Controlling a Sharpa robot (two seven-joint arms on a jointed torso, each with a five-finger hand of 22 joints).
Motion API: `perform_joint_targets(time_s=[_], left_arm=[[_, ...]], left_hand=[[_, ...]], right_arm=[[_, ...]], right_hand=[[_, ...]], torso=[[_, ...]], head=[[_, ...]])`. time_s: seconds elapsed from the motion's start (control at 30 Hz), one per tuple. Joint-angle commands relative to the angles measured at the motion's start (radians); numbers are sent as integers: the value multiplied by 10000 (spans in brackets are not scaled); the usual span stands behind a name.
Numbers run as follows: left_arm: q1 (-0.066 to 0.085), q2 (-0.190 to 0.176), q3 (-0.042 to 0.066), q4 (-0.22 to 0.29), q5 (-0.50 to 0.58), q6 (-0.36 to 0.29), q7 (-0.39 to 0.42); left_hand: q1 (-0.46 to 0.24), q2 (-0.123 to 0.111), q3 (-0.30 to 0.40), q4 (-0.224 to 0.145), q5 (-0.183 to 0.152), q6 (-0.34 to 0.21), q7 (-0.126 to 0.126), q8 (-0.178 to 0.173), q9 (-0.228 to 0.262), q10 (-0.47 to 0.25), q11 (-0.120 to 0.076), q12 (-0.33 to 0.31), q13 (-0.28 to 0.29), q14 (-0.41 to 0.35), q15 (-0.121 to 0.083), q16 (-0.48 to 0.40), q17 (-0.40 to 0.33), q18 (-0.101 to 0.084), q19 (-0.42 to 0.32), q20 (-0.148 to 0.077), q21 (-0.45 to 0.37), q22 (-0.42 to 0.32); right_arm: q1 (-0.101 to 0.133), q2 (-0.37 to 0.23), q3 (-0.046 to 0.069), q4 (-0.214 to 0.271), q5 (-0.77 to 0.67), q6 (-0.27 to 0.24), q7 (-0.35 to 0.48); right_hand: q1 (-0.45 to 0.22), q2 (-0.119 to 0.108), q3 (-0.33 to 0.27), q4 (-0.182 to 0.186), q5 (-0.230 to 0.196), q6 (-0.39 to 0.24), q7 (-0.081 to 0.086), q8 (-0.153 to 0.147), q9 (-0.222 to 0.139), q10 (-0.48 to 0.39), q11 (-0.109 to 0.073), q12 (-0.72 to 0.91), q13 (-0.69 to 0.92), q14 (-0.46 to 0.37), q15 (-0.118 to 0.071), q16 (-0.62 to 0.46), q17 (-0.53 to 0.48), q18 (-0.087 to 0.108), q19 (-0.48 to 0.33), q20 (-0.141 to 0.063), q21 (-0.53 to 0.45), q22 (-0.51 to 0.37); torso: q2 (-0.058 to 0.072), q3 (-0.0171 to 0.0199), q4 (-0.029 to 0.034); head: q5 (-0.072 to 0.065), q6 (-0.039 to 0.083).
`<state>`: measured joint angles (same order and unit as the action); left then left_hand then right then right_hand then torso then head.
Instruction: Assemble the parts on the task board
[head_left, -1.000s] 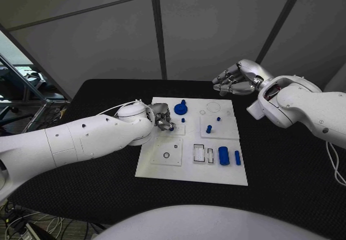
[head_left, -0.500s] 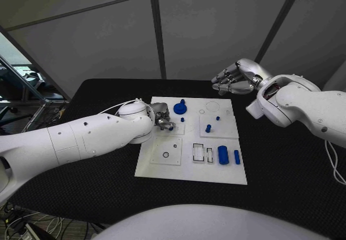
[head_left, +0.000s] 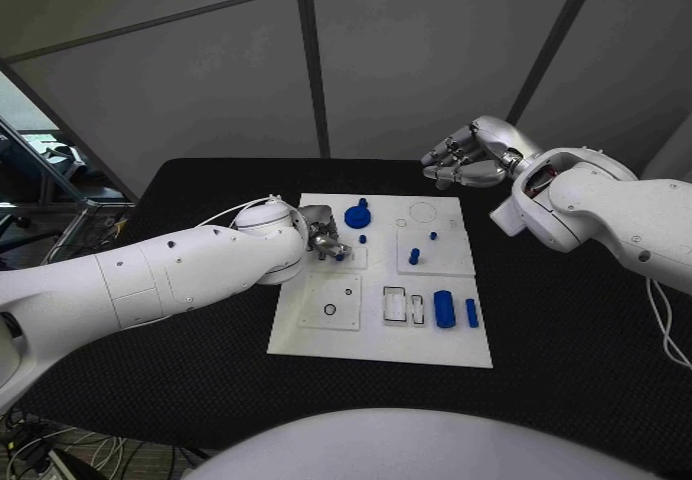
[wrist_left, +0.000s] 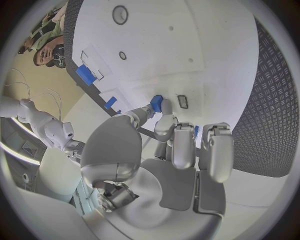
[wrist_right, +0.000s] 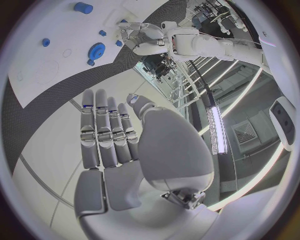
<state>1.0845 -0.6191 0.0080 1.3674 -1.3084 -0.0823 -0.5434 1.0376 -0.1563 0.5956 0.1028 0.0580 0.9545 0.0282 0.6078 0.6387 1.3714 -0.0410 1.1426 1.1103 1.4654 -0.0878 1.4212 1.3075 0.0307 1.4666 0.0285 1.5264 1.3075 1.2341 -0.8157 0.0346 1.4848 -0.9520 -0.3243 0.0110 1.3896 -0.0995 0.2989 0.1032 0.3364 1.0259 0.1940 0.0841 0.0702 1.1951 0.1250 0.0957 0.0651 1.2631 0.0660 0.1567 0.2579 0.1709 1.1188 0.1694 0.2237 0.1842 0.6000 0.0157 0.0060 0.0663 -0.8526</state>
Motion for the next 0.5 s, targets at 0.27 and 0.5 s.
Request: perform_joint_targets(time_s=[0.27, 0.5], left_arm=[[-13, 65, -27, -145, 188, 20, -111], [-11, 65, -26, -202, 189, -141, -119]], left_hand=[[-260, 48, -1003, 468, -20, 145, 37, -186, 27, 54, 41, 122, 105, 678, -36, 48, 1339, -182, 774, -75, 87, 2209], [-310, 85, -1789, 820, -15, 203, 51, -280, 87, 52, 54, 135, 131, 679, -28, 50, 1343, -187, 787, -71, 96, 2232]], right_arm=[[25, 33, 8, -48, 26, -11, 111], [25, 22, 8, -42, 26, -15, 100]], right_hand=[[1, -30, 33, 39, 58, -74, -2, 39, 8, -78, -13, 35, -12, -36, -11, 7, -18, 97, 74, -18, -70, -18], [-8, -42, 33, 44, 78, -85, -1, 38, 6, -88, -12, 36, -13, -41, -8, 1, -26, 97, 73, -16, -83, -27]], torso=[[2, -6, 6], [-5, -8, 12]], head=[[-16, 36], [-29, 41]])
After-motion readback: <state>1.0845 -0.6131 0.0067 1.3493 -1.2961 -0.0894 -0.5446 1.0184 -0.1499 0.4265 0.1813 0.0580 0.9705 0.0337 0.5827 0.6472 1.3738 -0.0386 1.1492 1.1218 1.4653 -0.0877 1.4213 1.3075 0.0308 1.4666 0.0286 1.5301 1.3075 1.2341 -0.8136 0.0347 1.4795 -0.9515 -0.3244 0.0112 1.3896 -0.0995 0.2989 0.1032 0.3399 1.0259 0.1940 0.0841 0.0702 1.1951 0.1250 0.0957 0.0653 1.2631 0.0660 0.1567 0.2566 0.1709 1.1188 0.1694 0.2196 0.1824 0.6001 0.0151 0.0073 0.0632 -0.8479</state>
